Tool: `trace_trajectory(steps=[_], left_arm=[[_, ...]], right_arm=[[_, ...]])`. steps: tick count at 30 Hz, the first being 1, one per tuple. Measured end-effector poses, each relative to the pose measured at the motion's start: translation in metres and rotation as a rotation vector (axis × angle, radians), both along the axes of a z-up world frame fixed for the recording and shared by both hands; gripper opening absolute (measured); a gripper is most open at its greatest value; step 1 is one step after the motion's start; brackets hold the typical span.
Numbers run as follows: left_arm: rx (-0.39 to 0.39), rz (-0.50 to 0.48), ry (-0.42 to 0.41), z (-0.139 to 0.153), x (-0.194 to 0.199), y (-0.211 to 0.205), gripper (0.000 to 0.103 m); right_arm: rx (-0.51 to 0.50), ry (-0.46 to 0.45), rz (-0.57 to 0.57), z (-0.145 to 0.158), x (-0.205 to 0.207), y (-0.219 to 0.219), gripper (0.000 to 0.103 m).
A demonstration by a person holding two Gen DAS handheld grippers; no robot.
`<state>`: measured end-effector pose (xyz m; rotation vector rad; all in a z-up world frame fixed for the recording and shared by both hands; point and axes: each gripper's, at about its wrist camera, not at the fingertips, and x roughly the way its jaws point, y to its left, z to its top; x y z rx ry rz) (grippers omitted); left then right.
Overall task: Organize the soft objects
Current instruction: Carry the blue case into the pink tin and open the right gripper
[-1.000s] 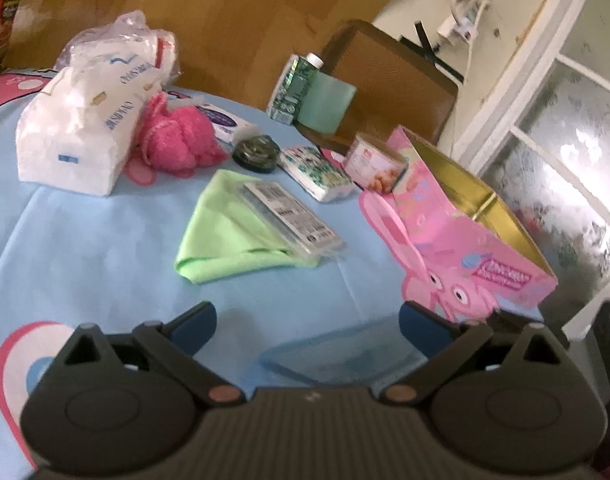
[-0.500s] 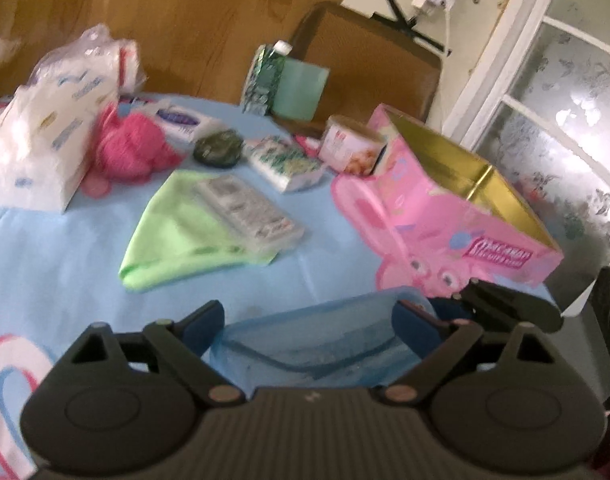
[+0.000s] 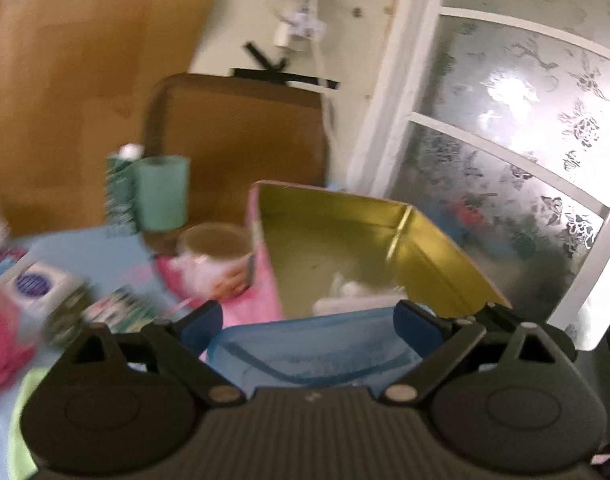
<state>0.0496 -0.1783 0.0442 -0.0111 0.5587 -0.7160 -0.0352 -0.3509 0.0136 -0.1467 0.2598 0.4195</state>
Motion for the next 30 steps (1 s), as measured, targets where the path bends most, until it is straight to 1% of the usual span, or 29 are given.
trace_trajectory(steps=[3, 6, 9, 11, 13, 14, 15, 16, 17, 19, 20, 23, 26, 30], left_arm=[[0.009, -0.032, -0.004, 0.000, 0.012, -0.036, 0.096], [0.022, -0.043, 0.001, -0.004, 0.024, -0.064, 0.096], [0.032, -0.044, 0.009, -0.009, 0.035, -0.091, 0.096], [0.049, -0.039, 0.004, -0.014, 0.043, -0.106, 0.098], [0.086, -0.014, 0.010, -0.019, 0.052, -0.118, 0.100], [0.111, 0.007, 0.012, -0.023, 0.057, -0.124, 0.100], [0.133, 0.031, 0.014, -0.026, 0.062, -0.129, 0.100], [0.140, 0.047, 0.016, -0.027, 0.065, -0.129, 0.100], [0.137, 0.060, 0.021, -0.028, 0.067, -0.128, 0.100], [0.120, 0.067, 0.022, -0.028, 0.067, -0.123, 0.100], [0.117, 0.076, 0.016, -0.028, 0.065, -0.120, 0.100], [0.096, 0.092, 0.006, -0.026, 0.055, -0.105, 0.100], [0.066, 0.080, 0.001, -0.024, 0.033, -0.083, 0.100], [0.080, 0.067, -0.005, -0.022, 0.006, -0.048, 0.100]], right_arm=[[0.004, 0.003, -0.058, 0.000, 0.010, -0.023, 0.077], [0.004, 0.020, -0.105, -0.005, 0.018, -0.039, 0.077], [0.000, 0.037, -0.149, -0.011, 0.030, -0.055, 0.078], [0.009, 0.057, -0.172, -0.015, 0.036, -0.063, 0.078], [0.050, 0.070, -0.197, -0.015, 0.044, -0.071, 0.080], [0.029, 0.067, -0.266, -0.016, 0.052, -0.071, 0.081], [-0.003, 0.029, -0.353, -0.017, 0.057, -0.071, 0.082], [-0.014, -0.003, -0.409, -0.018, 0.059, -0.073, 0.082], [0.014, -0.011, -0.429, -0.017, 0.060, -0.079, 0.082], [0.141, -0.021, -0.405, -0.014, 0.054, -0.092, 0.082], [0.177, -0.032, -0.399, -0.013, 0.051, -0.096, 0.082], [0.201, -0.069, -0.403, -0.017, 0.044, -0.095, 0.082], [0.250, -0.083, -0.384, -0.021, 0.038, -0.093, 0.082], [0.297, -0.104, -0.344, -0.021, 0.034, -0.085, 0.081]])
